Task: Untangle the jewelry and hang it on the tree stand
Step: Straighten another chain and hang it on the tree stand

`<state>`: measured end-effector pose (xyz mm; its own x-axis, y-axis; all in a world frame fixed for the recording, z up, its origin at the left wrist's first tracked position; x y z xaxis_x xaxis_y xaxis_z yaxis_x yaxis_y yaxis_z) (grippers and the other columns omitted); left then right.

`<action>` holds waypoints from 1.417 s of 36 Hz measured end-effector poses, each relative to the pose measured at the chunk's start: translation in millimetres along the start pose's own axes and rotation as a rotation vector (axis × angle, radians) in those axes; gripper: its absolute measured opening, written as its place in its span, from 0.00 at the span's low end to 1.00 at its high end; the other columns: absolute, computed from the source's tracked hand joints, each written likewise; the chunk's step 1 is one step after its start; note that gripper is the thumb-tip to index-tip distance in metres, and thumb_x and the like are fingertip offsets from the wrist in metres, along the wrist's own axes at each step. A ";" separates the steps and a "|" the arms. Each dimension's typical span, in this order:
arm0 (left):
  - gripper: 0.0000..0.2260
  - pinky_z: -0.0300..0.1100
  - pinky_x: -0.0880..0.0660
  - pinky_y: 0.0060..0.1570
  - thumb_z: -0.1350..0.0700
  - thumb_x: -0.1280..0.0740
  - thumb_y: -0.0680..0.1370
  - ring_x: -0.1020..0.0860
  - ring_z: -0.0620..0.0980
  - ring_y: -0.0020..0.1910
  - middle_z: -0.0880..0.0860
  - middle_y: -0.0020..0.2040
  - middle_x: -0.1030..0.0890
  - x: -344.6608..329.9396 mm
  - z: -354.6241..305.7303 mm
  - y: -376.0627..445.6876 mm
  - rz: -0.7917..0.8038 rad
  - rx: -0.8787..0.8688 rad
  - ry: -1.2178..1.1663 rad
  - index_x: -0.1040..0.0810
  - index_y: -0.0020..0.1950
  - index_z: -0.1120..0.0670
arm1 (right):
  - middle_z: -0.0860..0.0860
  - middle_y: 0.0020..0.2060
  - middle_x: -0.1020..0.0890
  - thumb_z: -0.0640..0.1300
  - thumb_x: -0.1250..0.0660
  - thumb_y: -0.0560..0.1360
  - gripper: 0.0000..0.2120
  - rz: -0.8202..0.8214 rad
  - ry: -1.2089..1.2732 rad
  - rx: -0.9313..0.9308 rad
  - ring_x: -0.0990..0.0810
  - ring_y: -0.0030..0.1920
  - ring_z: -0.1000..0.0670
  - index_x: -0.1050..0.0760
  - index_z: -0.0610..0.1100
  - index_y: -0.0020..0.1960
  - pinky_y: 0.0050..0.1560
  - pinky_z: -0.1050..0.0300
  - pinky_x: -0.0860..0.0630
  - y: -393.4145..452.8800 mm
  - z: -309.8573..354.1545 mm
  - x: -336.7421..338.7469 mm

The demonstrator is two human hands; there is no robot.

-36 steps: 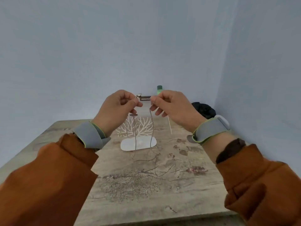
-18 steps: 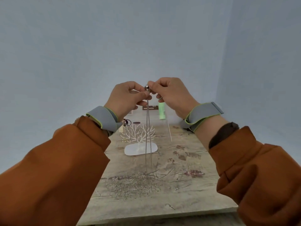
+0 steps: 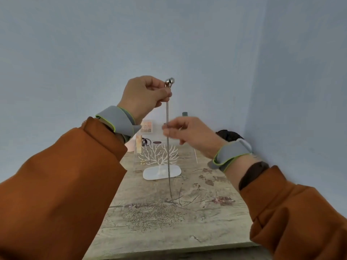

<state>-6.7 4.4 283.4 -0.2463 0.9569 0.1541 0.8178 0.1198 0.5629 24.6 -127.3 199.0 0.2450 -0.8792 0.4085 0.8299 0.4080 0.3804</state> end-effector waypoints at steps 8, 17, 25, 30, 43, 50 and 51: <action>0.02 0.34 0.22 0.37 0.62 0.30 0.73 0.18 0.43 0.35 0.53 0.39 0.16 9.0 -14.0 2.9 -0.086 -0.075 -0.121 0.21 0.43 0.57 | 0.53 0.31 0.22 0.43 0.28 0.73 0.05 0.094 -0.180 -0.117 0.27 0.30 0.56 0.19 0.41 0.44 0.37 0.60 0.24 -4.1 -53.6 -32.9; 0.05 0.35 0.22 0.37 0.62 0.28 0.71 0.17 0.44 0.37 0.52 0.37 0.17 33.2 -1.6 7.5 -0.179 -0.101 -0.153 0.22 0.44 0.55 | 0.49 0.33 0.18 0.42 0.30 0.75 0.05 0.085 -0.159 -0.197 0.23 0.30 0.55 0.20 0.42 0.42 0.36 0.60 0.24 0.9 -87.8 -30.8; 0.07 0.35 0.22 0.40 0.62 0.31 0.73 0.18 0.44 0.38 0.52 0.39 0.19 40.3 50.5 8.2 -0.156 -0.004 -0.135 0.19 0.49 0.54 | 0.47 0.32 0.18 0.38 0.31 0.75 0.02 -0.017 -0.107 -0.222 0.22 0.28 0.54 0.21 0.38 0.45 0.34 0.60 0.22 20.7 -97.5 -8.7; 0.06 0.35 0.22 0.40 0.63 0.30 0.73 0.18 0.44 0.38 0.52 0.37 0.18 41.0 81.2 10.3 -0.143 0.060 -0.160 0.18 0.46 0.53 | 0.48 0.33 0.20 0.39 0.30 0.75 0.05 -0.057 -0.133 -0.226 0.23 0.31 0.53 0.20 0.36 0.47 0.35 0.61 0.24 34.0 -108.1 1.8; 0.09 0.35 0.25 0.34 0.65 0.34 0.75 0.20 0.43 0.34 0.54 0.39 0.19 24.1 168.5 -17.1 -0.062 0.301 -0.119 0.23 0.51 0.53 | 0.38 0.40 0.15 0.38 0.33 0.77 0.06 -0.067 0.043 -0.244 0.17 0.34 0.47 0.23 0.34 0.50 0.39 0.54 0.20 51.8 -115.7 6.3; 0.13 0.33 0.29 0.31 0.67 0.40 0.78 0.24 0.44 0.35 0.52 0.37 0.22 -4.3 208.8 -40.4 0.101 0.445 -0.055 0.25 0.38 0.53 | 0.40 0.37 0.16 0.40 0.31 0.76 0.06 -0.061 0.052 -0.208 0.17 0.32 0.48 0.21 0.36 0.49 0.35 0.57 0.21 53.8 -104.7 2.0; 0.14 0.31 0.29 0.30 0.68 0.41 0.78 0.25 0.43 0.35 0.52 0.37 0.22 -8.0 209.2 -42.7 0.129 0.451 -0.045 0.24 0.37 0.54 | 0.41 0.36 0.17 0.40 0.31 0.76 0.05 -0.057 0.053 -0.202 0.17 0.31 0.48 0.21 0.37 0.48 0.34 0.58 0.21 53.2 -102.4 0.7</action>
<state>69.2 47.0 88.3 -0.1127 0.9809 0.1584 0.9871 0.0923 0.1307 120.2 -131.3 134.6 0.2169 -0.9133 0.3447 0.9253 0.3049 0.2257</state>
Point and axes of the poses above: each hand's wrist, its own y-axis towards the middle knuckle, its own x-axis out of the back of the hand, z = x × y, the point moved 6 cm from there along y, towards the middle knuckle
